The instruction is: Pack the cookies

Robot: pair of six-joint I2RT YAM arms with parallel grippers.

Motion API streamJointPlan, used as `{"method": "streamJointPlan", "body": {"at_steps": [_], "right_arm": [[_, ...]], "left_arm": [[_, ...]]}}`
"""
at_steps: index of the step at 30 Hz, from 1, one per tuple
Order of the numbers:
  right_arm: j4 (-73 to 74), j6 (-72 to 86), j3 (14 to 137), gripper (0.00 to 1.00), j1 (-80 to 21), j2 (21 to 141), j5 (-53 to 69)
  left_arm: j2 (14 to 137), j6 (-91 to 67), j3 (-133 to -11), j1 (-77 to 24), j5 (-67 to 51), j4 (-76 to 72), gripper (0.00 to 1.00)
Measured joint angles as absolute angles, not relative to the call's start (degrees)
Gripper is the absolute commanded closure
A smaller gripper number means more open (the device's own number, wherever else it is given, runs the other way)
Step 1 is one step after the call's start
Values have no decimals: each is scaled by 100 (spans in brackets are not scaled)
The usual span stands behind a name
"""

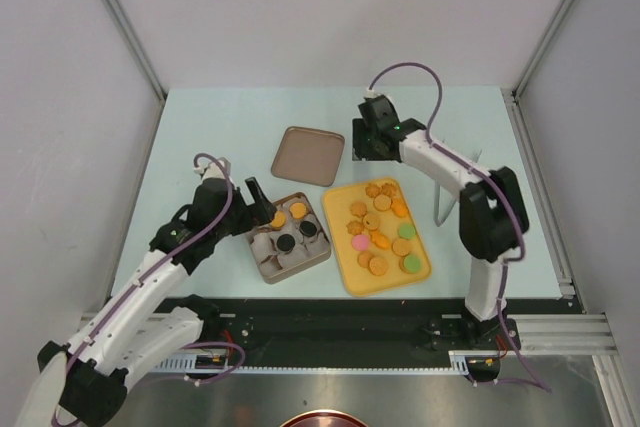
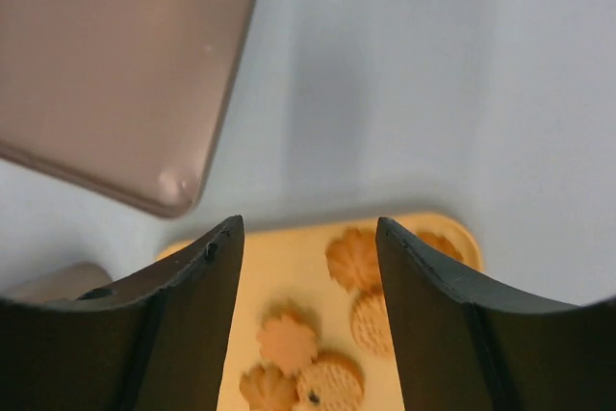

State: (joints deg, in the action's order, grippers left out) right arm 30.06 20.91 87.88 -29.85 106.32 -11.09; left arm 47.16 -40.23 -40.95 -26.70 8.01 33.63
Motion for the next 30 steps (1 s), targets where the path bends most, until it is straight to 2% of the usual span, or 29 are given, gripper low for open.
{"method": "streamJointPlan", "body": {"at_steps": [5,11,20,30], "right_arm": [[2902,2145,9712,43,-2956,11957,-961],[2891,2222,10680,43,-2947,12905,-840],[2893,2324,11345,44,-3092,13395,-768],[3142,2353,11489,53,-3223,13736,-917]], "left_arm": [[4569,-3997,-4132,-2646,895,3500,0],[4410,-4001,-4132,-2639,1022,3780,0],[4381,-4005,-4132,-2630,1175,4003,0],[4381,-4010,-4101,-2622,1186,4016,0]]}}
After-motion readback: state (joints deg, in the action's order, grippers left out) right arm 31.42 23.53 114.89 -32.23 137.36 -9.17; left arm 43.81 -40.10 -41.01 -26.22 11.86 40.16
